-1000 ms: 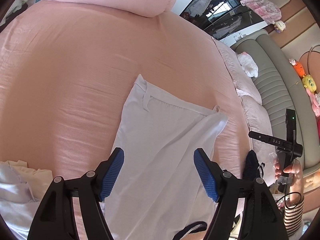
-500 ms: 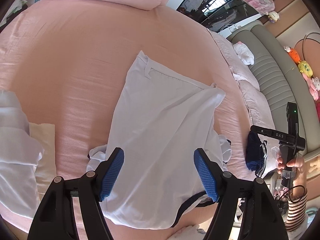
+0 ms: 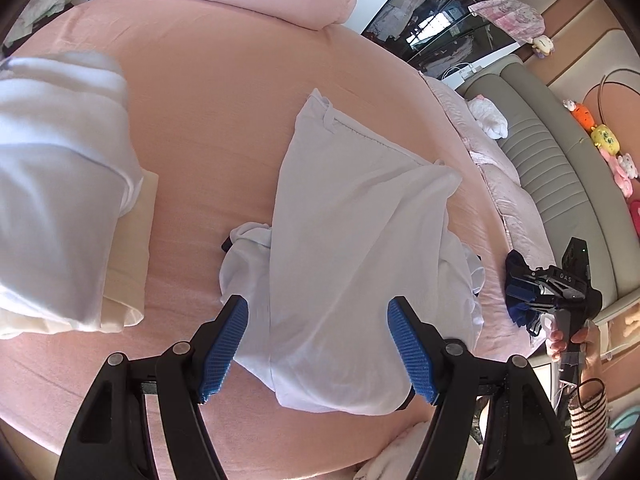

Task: Fold clothes

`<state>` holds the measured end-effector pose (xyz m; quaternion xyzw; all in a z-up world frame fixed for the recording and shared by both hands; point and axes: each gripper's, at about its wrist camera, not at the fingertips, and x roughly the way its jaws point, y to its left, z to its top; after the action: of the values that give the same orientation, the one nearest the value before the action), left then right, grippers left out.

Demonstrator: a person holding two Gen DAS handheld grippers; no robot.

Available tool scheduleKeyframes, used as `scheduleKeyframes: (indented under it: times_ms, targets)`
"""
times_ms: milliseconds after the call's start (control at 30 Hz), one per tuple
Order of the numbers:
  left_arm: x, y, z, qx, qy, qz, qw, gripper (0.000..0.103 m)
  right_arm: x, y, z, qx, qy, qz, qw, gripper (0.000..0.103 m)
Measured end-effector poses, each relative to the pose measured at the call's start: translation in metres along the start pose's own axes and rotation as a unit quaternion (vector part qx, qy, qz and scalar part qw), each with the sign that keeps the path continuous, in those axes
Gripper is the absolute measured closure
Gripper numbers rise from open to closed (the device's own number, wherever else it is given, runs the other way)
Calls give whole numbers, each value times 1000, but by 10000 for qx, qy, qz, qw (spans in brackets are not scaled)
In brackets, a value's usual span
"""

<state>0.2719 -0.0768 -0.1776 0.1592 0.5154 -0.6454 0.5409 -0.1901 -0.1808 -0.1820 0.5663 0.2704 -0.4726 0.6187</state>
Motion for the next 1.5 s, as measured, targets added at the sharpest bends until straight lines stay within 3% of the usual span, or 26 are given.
scheduleKeyframes:
  times_ms: [267,567,733,833,1100,1333,1433,1500]
  targets:
    - [-1,18,-24,-552,-301,-284,9976,32,21,-25,-23,552,157,492,9971,31]
    - [6,50,-42,-1436,-425,-1034,9833,31,30,-22,-35,477,150,747,9960,31]
    - [16,71,-50,-2021,-449,-1417,9680,31,51,-29,-42,663,254,1061,9918,31]
    - [24,81,-56,-2300,-395,-1392,9624,31,58,-34,-46,815,172,1173,9896,30]
    - [30,95,-64,-2850,-681,-1798,9390,31,65,-38,-44,1075,134,1548,9820,20]
    - [38,86,-57,-2967,-963,-1731,9342,33,78,-46,-35,1515,63,2062,9667,16]
    - [44,79,-52,-2910,-930,-1811,9348,33,78,-43,-31,1421,118,2029,9688,16]
    - [51,72,-49,-2844,-817,-2081,9323,33,80,-36,-26,1260,129,2018,9712,16]
